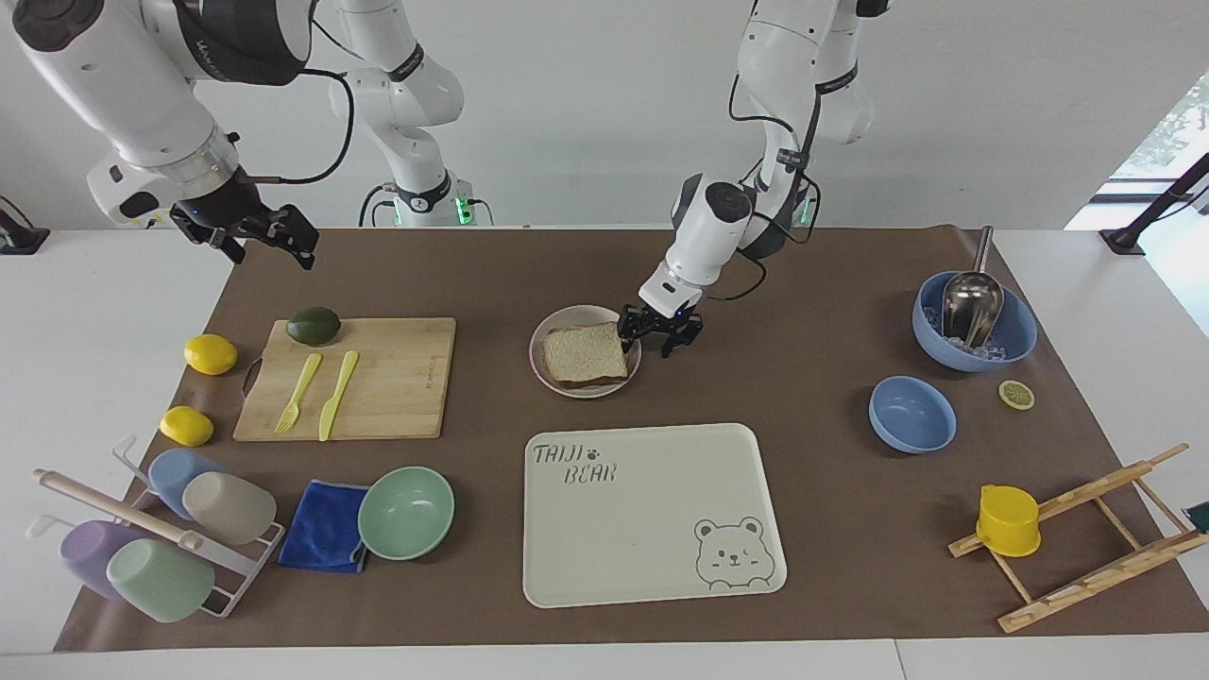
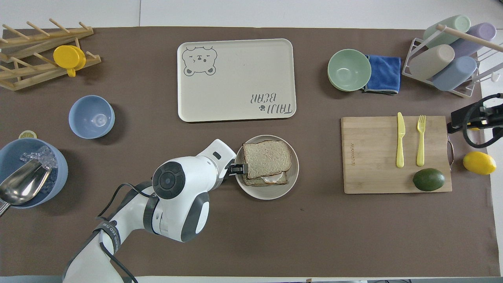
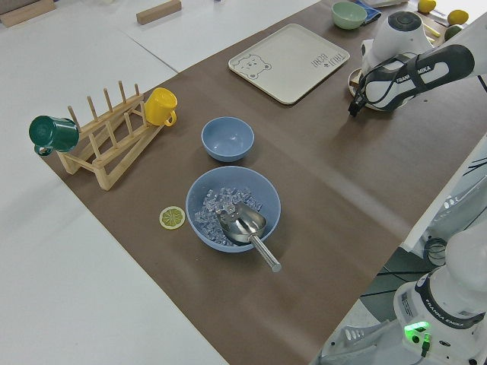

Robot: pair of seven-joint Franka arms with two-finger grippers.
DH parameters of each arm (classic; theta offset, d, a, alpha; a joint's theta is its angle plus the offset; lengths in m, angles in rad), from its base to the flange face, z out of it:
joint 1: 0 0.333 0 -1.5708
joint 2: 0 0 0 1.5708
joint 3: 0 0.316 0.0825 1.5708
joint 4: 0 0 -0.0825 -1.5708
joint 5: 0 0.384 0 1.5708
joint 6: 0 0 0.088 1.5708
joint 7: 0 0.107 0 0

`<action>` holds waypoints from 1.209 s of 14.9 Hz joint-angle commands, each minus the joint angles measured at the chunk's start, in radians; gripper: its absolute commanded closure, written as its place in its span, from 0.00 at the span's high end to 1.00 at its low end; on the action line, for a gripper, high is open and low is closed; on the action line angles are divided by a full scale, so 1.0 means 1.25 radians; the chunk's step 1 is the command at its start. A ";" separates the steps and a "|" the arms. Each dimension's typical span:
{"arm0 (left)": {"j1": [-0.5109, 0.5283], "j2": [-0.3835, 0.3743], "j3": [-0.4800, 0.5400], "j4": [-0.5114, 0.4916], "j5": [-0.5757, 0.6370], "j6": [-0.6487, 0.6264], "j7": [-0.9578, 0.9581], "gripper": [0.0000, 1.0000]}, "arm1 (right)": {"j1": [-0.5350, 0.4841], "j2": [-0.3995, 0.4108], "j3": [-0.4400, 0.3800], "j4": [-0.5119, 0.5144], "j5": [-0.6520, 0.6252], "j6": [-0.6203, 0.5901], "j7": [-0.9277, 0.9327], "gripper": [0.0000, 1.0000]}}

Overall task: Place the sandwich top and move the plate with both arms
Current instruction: 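Grasp the plate rim nearest the robot with the left gripper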

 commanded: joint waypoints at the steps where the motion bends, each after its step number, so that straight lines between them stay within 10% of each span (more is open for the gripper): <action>1: -0.018 0.019 0.013 0.028 -0.017 -0.010 -0.005 0.69 | -0.016 -0.010 -0.007 -0.008 0.019 0.011 -0.045 1.00; 10: -0.018 0.021 0.013 0.031 -0.032 -0.013 -0.005 0.07 | -0.011 -0.017 -0.008 -0.014 0.015 0.048 -0.020 1.00; 18: -0.008 0.018 0.013 0.034 -0.033 -0.035 -0.006 0.00 | -0.008 -0.023 -0.008 -0.022 0.010 0.043 -0.014 1.00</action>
